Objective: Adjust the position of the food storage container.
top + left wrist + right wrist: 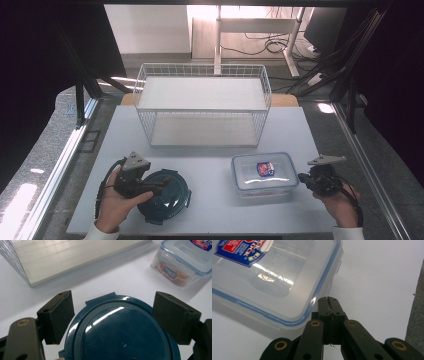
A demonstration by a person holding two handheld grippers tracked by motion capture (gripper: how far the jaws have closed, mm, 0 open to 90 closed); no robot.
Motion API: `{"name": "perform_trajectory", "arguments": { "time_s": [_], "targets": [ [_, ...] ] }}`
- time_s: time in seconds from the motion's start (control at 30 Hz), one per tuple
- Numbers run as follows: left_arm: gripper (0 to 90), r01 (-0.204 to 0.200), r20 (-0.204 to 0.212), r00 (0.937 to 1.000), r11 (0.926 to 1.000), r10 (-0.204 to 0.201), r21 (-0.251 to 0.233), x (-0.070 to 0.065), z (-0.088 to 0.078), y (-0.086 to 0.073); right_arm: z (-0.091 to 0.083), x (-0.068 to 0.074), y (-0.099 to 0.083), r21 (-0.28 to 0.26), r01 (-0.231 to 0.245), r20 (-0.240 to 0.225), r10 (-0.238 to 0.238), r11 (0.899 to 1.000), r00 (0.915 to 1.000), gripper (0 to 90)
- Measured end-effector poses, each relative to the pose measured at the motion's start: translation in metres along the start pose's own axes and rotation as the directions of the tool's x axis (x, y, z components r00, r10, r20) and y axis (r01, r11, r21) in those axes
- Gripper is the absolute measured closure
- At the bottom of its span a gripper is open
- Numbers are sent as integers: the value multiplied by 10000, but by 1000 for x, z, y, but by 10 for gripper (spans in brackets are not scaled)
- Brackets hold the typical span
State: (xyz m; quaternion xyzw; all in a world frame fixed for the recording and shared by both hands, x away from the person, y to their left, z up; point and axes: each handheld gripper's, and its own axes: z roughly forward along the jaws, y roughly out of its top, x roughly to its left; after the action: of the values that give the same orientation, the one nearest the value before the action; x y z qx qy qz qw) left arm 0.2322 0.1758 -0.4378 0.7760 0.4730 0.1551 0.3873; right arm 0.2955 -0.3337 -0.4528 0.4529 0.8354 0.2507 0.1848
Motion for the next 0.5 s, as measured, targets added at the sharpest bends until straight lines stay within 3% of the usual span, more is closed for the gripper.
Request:
{"name": "perform_trajectory", "arguments": {
  "time_s": [0.33,0.5],
  "targets": [
    [175,32,-47,10000,10000,-32,-10,-1,0,0,-3,13,-3,10,129,-21,-129,9999,9999,889],
    [175,70,-62,10000,10000,-70,-67,1,-2,0,-4,22,-1,31,348,-289,-347,9994,9990,889]
  ]
}}
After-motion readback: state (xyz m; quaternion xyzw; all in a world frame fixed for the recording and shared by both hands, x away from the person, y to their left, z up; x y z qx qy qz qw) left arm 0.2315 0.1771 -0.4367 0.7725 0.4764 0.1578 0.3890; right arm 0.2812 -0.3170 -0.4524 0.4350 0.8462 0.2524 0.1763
